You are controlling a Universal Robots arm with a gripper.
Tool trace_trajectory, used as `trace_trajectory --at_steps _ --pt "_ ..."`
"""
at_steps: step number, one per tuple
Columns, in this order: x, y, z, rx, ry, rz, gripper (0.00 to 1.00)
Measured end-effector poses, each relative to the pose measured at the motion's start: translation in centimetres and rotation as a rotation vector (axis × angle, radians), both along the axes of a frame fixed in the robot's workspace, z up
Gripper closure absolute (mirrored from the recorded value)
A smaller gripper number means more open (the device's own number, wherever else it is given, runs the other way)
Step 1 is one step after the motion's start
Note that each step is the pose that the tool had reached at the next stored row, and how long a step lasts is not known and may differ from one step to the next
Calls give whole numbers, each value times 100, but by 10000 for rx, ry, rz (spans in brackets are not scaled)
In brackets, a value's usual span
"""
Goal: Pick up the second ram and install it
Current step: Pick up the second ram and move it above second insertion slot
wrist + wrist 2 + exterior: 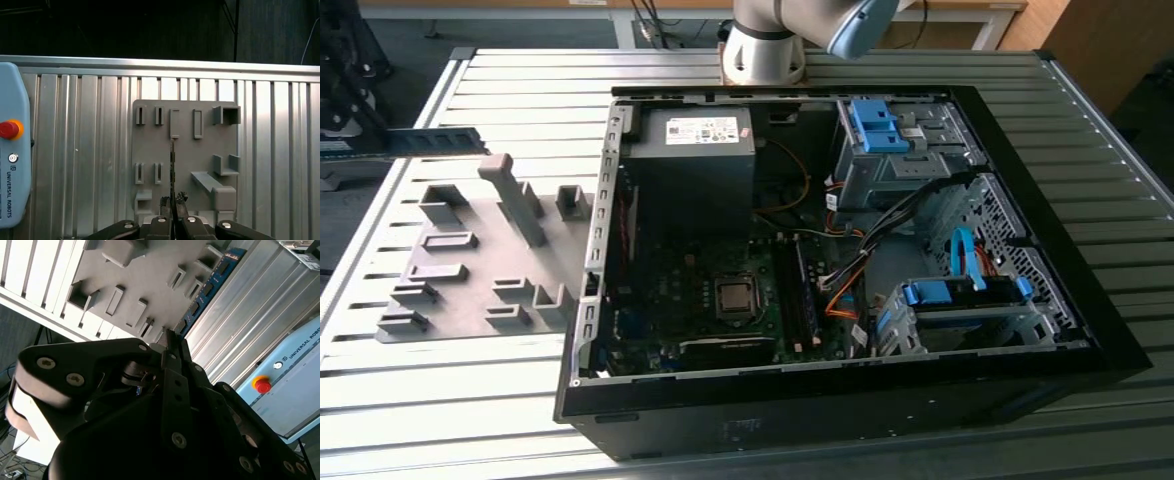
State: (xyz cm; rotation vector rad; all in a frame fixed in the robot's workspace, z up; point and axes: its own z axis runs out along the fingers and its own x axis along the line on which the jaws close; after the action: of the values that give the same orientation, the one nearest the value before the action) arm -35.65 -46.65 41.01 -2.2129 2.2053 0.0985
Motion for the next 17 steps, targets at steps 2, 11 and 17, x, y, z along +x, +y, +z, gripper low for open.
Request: trace_trajectory --at_steps 2,11,17 --pt "56 0 0 0 0 0 86" --pt "320 0 0 0 0 0 86" --pt "477 0 0 0 0 0 86"
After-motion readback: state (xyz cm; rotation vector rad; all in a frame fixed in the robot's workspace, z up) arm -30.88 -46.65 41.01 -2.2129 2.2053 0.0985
